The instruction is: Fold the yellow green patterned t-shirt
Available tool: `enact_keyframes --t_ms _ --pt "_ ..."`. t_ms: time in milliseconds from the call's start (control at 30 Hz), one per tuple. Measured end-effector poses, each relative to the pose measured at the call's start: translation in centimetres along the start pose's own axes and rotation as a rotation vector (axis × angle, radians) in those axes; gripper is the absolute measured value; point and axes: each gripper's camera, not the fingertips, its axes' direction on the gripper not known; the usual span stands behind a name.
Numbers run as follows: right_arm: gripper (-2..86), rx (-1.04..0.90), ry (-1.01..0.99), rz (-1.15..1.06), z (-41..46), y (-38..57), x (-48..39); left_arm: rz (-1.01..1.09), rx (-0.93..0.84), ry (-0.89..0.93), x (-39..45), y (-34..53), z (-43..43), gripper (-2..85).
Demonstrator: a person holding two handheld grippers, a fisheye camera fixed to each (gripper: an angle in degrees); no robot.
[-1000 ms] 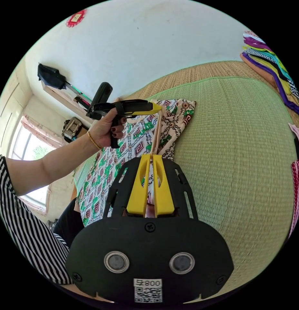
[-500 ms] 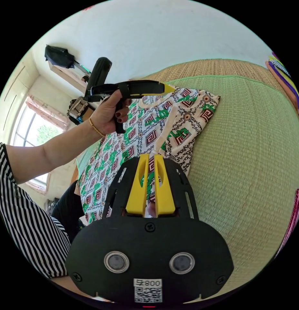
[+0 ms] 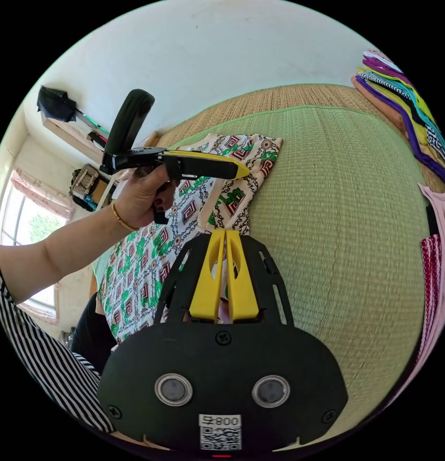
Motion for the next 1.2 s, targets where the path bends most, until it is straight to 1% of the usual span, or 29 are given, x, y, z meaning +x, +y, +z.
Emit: enact_keyframes --t_ms 100,167,233,333,400,467,533,600,633,700,800,900,1033,1100,1167,1200 --pt "0.1 0.025 -0.006 0.021 0.2 -0.5 1.7 -0.007 0.030 -0.009 -0.3 1.1 -1.5 2.2" --pt "0.1 0.046 0.003 0.036 0.3 -0.9 2.9 -0.011 -0.024 0.019 -0.8 2.0 -1.5 1.7" --pt "0.0 0.018 -0.010 0.042 1.3 -1.3 4.0 -0.029 0.004 0.022 -1.1 2.8 -2.7 1.4" --pt "0.0 0.039 -0.039 0.074 1.9 -1.8 5.9 -0.008 0.017 0.050 -1.2 4.2 -4.3 1.1" --pt "0.0 0.032 -0.027 0.085 2.4 -2.1 7.1 0.008 -0.024 0.026 -1.2 5.0 -4.5 0.9" --pt "0.0 0.047 -0.075 0.093 3.0 -2.4 8.6 -0.001 0.001 0.024 -1.4 6.1 -6.4 0.5" --pt "0.0 0.072 -0.067 0.108 3.1 -2.6 9.7 0.008 0.040 0.029 -1.6 7.1 -8.0 0.4" --pt "0.0 0.070 -0.075 0.118 3.8 -2.9 10.9 -0.003 0.018 0.031 -2.1 7.9 -8.8 0.4" --pt "0.0 0.047 -0.088 0.122 4.8 -3.1 11.7 -0.014 -0.033 0.039 -2.5 8.5 -8.7 0.3" --pt "0.0 0.048 -0.123 0.122 5.6 -3.4 12.8 -0.028 0.003 0.058 -3.1 9.7 -10.3 0.3" --pt "0.0 0.067 -0.079 0.124 6.2 -3.7 14.4 -0.052 0.062 0.095 -4.2 12.2 -13.9 0.3" --pt "0.0 0.118 -0.094 0.172 6.7 -3.4 17.2 -0.123 0.117 0.157 -5.9 16.5 -17.8 0.6" --pt "0.0 0.194 -0.166 0.256 7.7 -2.4 21.9 -0.309 0.192 0.178 -9.4 25.8 -24.2 1.8" --pt "0.0 0.209 -0.178 0.293 8.3 -2.0 23.7 -0.413 0.233 0.168 -11.1 30.8 -27.4 2.7" --pt "0.1 0.230 -0.220 0.315 9.8 -1.6 25.7 -0.570 0.306 0.093 -13.3 38.0 -32.1 3.9" --pt "0.1 0.228 -0.227 0.308 10.2 -1.6 26.0 -0.609 0.322 0.072 -13.8 39.8 -33.3 4.3"
